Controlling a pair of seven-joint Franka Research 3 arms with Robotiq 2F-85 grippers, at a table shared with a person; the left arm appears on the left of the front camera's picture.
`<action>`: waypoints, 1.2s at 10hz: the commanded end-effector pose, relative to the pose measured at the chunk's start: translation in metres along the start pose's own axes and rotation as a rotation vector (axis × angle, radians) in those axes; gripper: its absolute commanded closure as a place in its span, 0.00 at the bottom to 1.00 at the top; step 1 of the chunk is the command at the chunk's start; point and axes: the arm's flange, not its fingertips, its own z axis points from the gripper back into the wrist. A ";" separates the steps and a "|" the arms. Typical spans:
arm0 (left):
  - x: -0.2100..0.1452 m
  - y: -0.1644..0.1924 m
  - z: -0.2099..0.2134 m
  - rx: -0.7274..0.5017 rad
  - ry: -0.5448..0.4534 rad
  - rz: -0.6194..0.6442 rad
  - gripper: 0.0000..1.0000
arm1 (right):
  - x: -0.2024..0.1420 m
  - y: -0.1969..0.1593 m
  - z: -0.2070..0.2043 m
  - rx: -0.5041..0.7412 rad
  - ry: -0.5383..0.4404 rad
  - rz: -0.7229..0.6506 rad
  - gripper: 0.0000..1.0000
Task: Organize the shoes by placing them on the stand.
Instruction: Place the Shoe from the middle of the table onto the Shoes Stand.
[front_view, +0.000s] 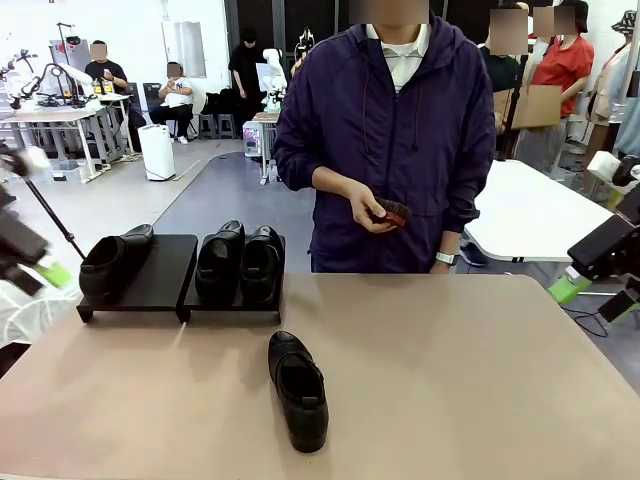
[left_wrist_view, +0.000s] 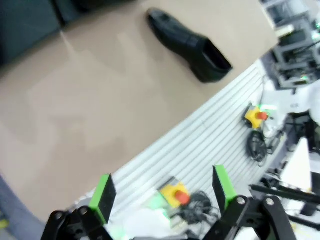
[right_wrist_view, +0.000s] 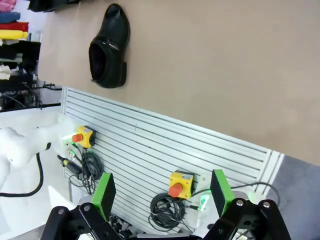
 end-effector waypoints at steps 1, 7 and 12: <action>0.022 -0.091 -0.066 -0.041 0.113 0.128 0.00 | 0.003 0.000 0.002 0.022 0.001 0.023 0.00; 0.018 -0.212 -0.184 0.101 0.291 0.107 0.00 | 0.003 0.000 0.002 0.022 0.001 0.023 0.00; 0.033 -0.220 -0.212 0.235 0.208 0.320 0.00 | 0.003 0.000 0.002 0.022 0.001 0.023 0.00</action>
